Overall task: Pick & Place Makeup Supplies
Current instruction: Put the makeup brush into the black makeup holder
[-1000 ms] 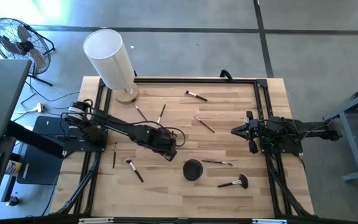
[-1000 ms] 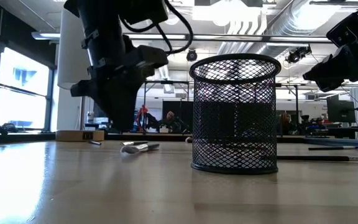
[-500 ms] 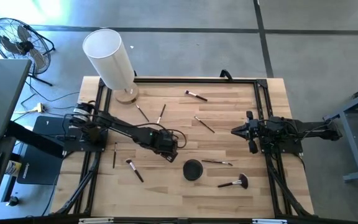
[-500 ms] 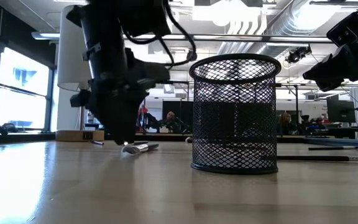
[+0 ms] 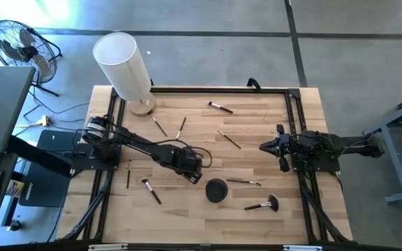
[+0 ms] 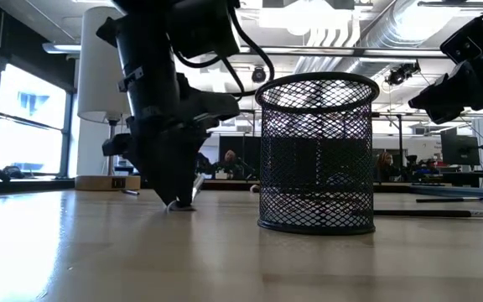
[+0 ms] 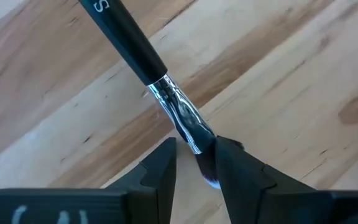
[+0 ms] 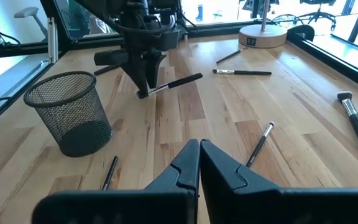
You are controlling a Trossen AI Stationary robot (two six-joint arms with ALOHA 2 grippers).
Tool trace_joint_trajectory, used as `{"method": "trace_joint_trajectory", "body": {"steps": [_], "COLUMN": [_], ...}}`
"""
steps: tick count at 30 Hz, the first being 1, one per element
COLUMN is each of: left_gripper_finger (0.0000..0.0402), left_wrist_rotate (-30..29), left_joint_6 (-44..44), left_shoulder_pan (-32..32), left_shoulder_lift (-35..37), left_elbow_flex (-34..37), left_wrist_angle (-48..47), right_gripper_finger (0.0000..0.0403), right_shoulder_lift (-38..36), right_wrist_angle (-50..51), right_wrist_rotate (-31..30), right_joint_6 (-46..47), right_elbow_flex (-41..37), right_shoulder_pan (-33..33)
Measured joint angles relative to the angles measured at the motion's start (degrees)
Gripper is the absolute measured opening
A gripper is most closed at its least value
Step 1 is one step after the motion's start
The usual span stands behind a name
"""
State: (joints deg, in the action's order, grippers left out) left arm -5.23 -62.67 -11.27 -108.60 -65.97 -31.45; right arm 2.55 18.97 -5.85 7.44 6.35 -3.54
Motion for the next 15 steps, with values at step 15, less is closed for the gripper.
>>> {"method": "trace_joint_trajectory", "body": {"steps": [15], "left_gripper_finger": [0.0007], "left_wrist_rotate": [-1.10], "left_joint_6": [26.21], "left_shoulder_pan": [1.08], "left_shoulder_lift": [-0.12], "left_elbow_flex": [0.08], "left_wrist_angle": [-6.38], "right_gripper_finger": [0.0004], "right_shoulder_lift": [0.00], "right_wrist_angle": [0.01], "right_wrist_rotate": [0.00], "right_joint_6": [0.02], "right_elbow_flex": [-0.02], "right_shoulder_pan": [0.01]}}
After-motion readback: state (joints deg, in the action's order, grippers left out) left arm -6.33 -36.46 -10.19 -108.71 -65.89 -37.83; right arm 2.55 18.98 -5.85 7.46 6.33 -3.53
